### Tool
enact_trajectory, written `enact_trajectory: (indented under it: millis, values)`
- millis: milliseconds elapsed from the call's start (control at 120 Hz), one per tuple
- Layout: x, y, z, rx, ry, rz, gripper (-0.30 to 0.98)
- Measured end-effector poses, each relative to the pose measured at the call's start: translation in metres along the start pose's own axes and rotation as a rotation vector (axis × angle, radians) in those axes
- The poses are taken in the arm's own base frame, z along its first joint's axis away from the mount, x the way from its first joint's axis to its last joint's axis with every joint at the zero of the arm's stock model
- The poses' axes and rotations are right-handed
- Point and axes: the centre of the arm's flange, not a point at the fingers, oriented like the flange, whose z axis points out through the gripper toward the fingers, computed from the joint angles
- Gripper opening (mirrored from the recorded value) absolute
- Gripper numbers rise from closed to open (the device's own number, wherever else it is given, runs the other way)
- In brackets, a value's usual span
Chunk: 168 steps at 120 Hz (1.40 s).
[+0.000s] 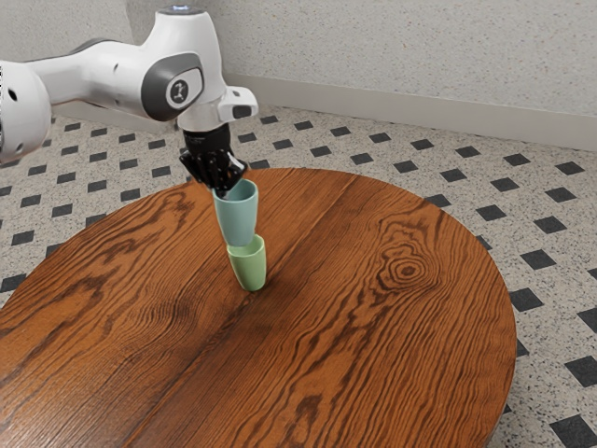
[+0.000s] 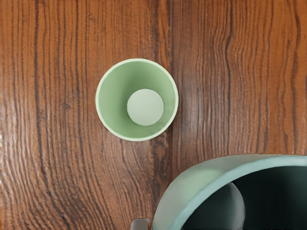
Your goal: Place the right cup onto the left cup
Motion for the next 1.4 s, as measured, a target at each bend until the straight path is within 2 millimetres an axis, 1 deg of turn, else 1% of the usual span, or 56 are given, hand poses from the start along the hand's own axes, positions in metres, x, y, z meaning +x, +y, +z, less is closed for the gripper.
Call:
enact_trajectory:
  millis: [117, 200, 308, 500, 658, 767, 867, 1017, 1167, 1400]
  values:
    - [0.019, -0.015, 0.002, 0.011, -0.008, -0.016, -0.10]
    - [0.029, -0.026, 0.015, 0.011, -0.032, -0.025, -0.10]
    - [0.044, -0.034, 0.027, 0.000, -0.047, -0.025, -0.10]
    - [0.063, -0.038, 0.031, 0.000, -0.051, -0.009, -0.10]
    - [0.076, -0.055, 0.040, -0.013, -0.061, -0.010, -0.10]
    - [0.082, -0.062, 0.043, -0.019, -0.062, -0.003, -0.10]
    - [0.084, -0.063, 0.052, -0.021, -0.077, 0.008, -0.10]
    - [0.086, -0.053, 0.070, -0.029, -0.106, 0.038, -0.10]
    - [0.085, -0.048, 0.076, -0.032, -0.116, 0.056, -0.10]
    - [0.082, -0.046, 0.084, -0.034, -0.134, 0.070, -0.10]
